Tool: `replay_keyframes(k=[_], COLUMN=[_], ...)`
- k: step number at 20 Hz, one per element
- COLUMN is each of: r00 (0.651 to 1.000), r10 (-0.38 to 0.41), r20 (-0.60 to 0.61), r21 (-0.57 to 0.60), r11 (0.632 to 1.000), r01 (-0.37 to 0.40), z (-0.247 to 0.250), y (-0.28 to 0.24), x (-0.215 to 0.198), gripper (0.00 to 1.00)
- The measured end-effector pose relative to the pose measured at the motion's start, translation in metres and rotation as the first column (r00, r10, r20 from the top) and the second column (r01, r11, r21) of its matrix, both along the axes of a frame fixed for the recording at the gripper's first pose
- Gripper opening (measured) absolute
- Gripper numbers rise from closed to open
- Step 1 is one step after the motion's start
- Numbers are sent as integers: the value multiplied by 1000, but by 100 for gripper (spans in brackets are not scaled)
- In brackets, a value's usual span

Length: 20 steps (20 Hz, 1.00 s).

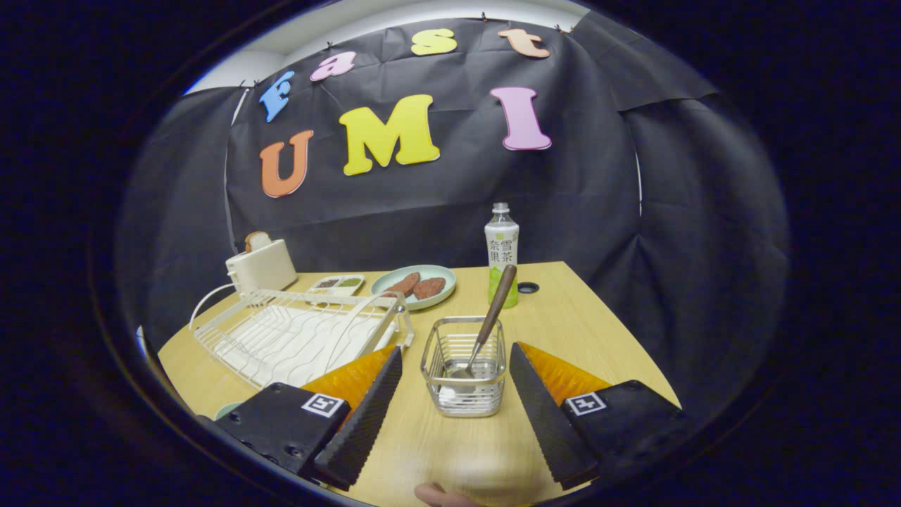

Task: Take the plate from the dish rack, then take the spoon from the basket and place it into the plate.

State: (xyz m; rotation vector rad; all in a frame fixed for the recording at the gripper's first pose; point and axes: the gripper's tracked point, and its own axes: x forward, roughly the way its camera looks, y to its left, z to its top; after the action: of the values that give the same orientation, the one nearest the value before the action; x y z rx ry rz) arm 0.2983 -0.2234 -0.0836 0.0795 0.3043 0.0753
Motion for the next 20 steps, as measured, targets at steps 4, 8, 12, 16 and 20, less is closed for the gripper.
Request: replay_keyframes(k=[4, 8, 12, 16, 20], r00=[1000, 996, 998, 996, 995], r10=[-29, -78, -62, -69, -75], r20=[7, -37, -8, -56, -70], r21=[29, 18, 3, 12, 8], r11=[999, 997, 998, 998, 997], r01=[28, 78, 62, 70, 76], z=[0, -3, 9, 4, 2], y=[-11, -25, -20, -9, 0], x=[43, 79, 94, 101, 108], gripper=[99, 99, 89, 60, 35])
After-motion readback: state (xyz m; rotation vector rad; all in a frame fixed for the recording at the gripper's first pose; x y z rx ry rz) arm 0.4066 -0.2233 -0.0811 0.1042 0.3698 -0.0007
